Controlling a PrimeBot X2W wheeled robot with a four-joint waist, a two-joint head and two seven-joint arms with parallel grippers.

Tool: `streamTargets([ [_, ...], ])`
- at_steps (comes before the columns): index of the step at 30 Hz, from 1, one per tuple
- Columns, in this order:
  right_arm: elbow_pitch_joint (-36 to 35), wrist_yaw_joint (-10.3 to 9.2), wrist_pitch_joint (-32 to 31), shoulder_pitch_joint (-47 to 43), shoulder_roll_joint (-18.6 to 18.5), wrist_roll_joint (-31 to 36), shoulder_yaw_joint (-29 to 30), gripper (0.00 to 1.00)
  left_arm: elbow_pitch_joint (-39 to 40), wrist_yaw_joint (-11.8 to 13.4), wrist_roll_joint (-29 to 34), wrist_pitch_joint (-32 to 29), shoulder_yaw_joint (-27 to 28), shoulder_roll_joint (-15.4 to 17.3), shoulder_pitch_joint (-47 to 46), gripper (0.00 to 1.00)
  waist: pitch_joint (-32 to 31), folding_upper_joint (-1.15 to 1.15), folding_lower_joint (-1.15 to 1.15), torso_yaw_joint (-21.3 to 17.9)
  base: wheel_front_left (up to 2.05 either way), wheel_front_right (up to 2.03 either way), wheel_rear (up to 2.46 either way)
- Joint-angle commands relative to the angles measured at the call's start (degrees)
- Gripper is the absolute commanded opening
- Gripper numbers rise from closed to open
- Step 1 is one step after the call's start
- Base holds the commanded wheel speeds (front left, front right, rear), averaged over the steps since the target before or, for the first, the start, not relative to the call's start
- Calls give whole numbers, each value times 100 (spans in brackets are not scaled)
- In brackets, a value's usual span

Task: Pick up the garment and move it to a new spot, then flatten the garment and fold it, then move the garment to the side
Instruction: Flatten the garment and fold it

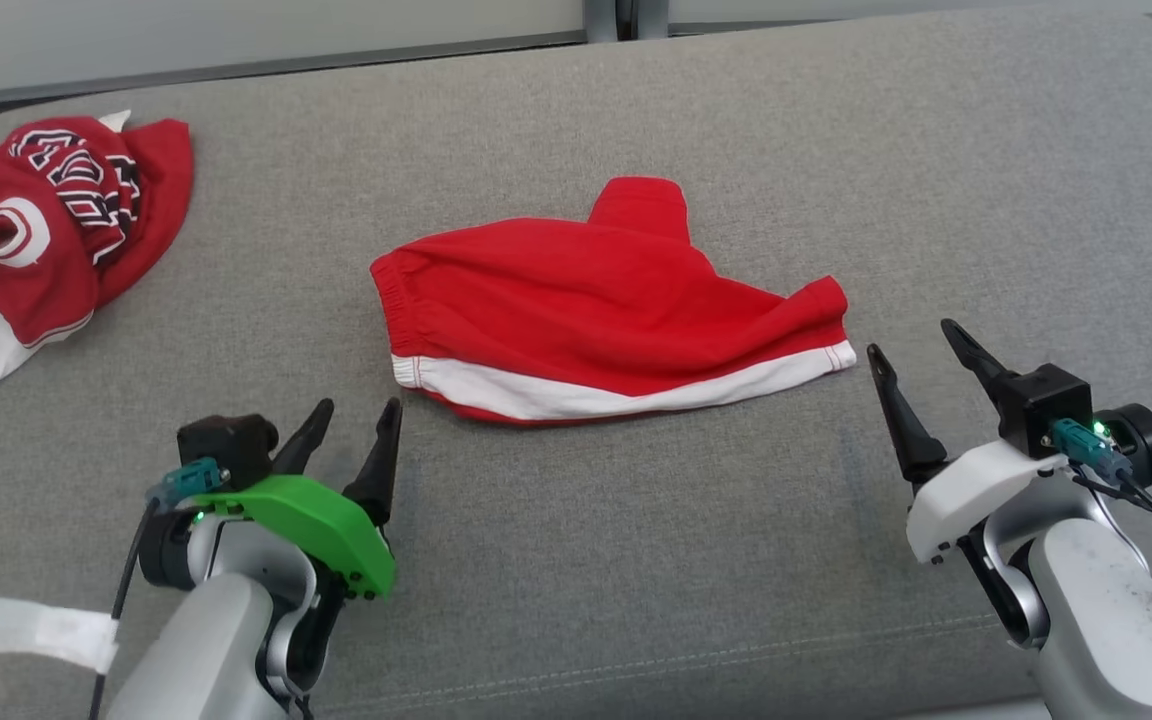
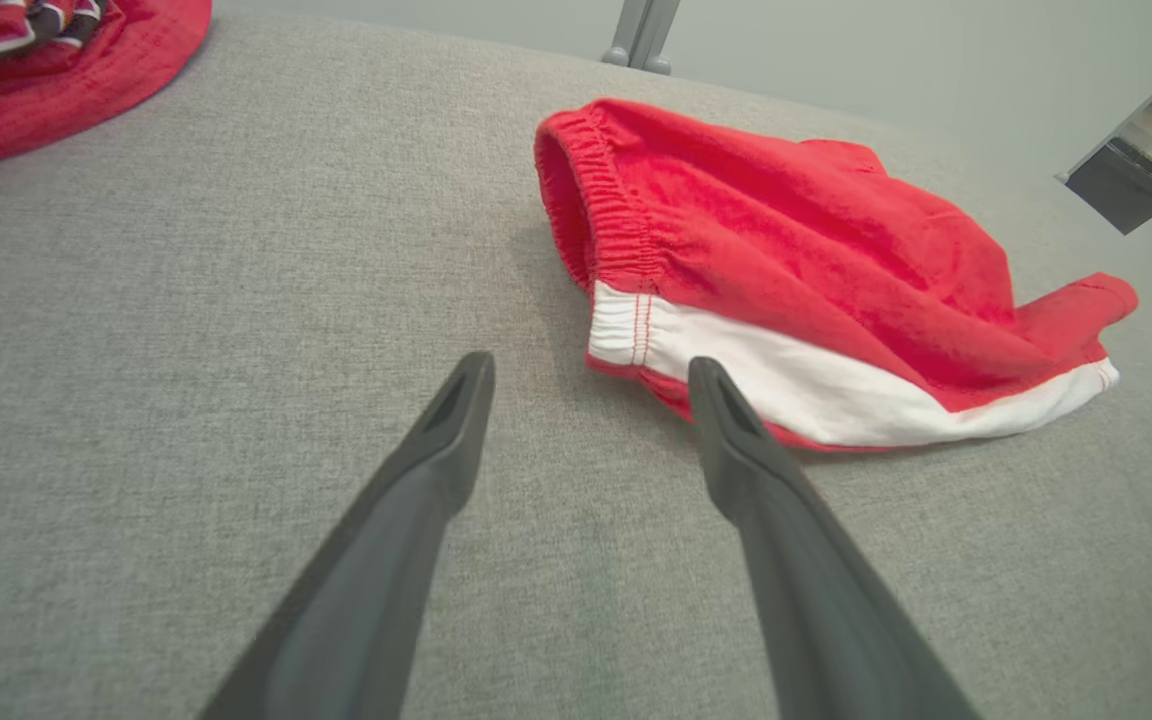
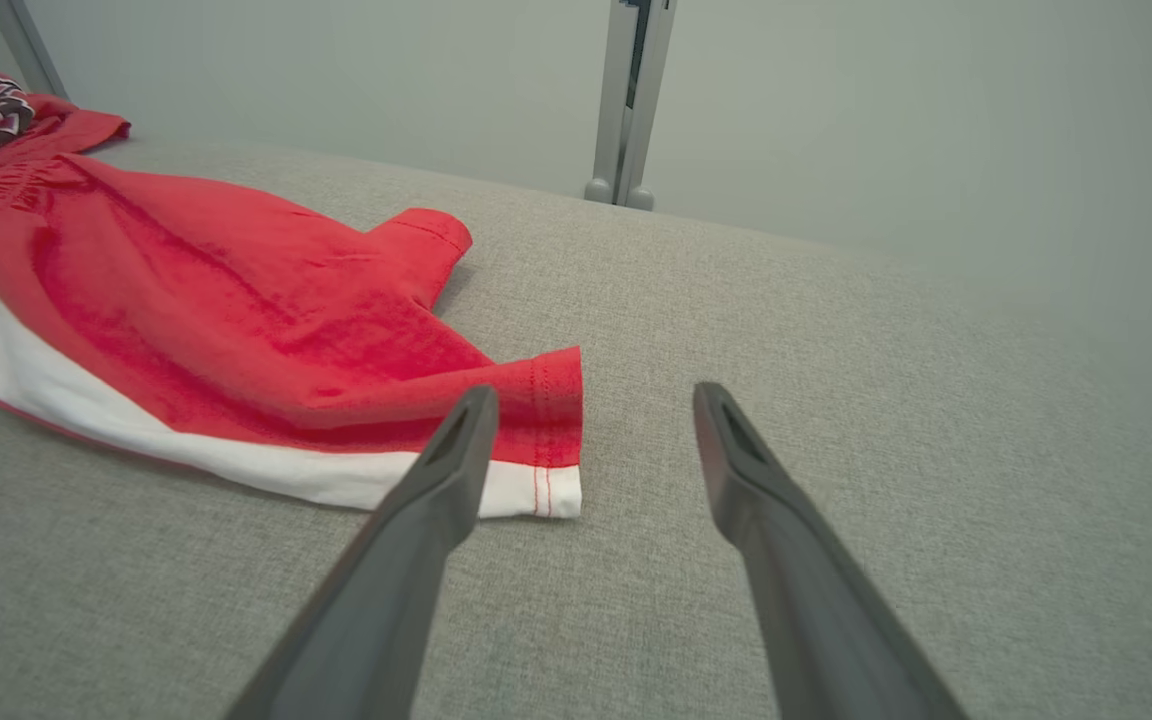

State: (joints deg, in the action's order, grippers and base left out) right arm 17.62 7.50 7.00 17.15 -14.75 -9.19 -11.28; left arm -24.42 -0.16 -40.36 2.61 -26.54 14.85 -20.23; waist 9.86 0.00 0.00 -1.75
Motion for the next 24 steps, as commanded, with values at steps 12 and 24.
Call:
streamTargets([
  [12, 280, -2, 247, 329, -53, -116, -142, 100, -1123, -554, -56, -194, -221, -12, -1123, 100, 517, 0, 0, -280, 0, 0, 0],
  [24, 382, -2, 335, 318, -26, -65, 4, 100, -1059, -713, -114, -16, -564, 42, -1121, 100, 563, 0, 0, -235, 0, 0, 0],
])
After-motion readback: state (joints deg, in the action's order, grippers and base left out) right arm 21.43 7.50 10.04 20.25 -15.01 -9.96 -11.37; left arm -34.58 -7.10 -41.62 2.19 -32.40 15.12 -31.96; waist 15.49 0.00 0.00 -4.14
